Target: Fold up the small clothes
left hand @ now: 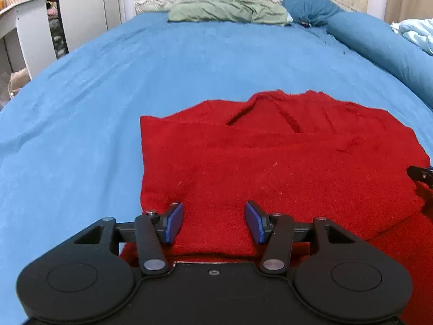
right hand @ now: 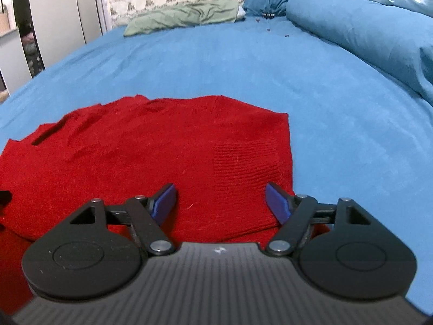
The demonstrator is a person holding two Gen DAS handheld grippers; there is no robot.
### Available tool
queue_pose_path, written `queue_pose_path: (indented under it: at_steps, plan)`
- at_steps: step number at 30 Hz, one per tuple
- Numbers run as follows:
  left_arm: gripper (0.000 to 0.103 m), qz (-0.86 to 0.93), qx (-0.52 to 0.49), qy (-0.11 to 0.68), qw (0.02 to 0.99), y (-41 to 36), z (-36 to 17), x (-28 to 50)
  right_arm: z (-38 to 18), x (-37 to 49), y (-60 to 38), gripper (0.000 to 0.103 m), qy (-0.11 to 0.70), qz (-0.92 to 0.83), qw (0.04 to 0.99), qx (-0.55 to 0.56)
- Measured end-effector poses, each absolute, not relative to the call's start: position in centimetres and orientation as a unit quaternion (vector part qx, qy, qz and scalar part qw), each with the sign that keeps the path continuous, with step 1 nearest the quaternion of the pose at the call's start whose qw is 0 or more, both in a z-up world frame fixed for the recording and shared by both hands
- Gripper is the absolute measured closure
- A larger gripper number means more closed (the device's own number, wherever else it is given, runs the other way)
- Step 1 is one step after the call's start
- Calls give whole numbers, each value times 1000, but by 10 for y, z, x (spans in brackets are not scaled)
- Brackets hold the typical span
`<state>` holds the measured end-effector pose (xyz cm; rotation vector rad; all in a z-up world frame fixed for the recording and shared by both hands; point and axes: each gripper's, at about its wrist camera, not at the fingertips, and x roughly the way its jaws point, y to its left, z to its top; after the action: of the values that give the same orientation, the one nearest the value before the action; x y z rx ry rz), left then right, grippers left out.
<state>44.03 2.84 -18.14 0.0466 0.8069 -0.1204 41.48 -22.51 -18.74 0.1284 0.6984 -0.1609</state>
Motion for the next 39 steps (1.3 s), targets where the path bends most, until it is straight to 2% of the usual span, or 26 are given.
queue_pose_path:
  at_steps: [6,11,13,16,18,22,26,31,35,37,39]
  plan:
    - [43,-36,16,375,926,18,-176,427,-183,403,-229,12,321,-63,942,70]
    - [25,-30,9,331,943,21,-133,387,-142,366,-232,10,285,-65,952,89]
    - [8,-31,4,322,946,26,-107,362,-113,338,-234,7,265,-59,957,99]
    - [7,-29,-2,299,954,34,-62,314,-66,288,-237,4,250,-44,961,106]
    - [1,-33,-5,295,955,38,-33,280,-34,247,-239,0,244,-39,963,108]
    - [0,-43,7,286,957,43,5,211,8,173,-245,0,249,-19,963,104]
    - [0,-50,-5,306,951,51,5,159,19,111,-249,0,264,-9,959,99]
    - [0,-37,-38,370,928,67,-44,126,-12,55,-245,0,300,-14,950,81]
    - [3,-29,-41,382,923,75,-82,106,-53,29,-246,0,333,-21,937,103]
    - [12,-23,-42,384,922,79,-100,102,-74,23,-246,0,349,-33,931,102]
    - [19,-17,-39,387,921,81,-117,100,-93,21,-242,6,363,-42,925,101]
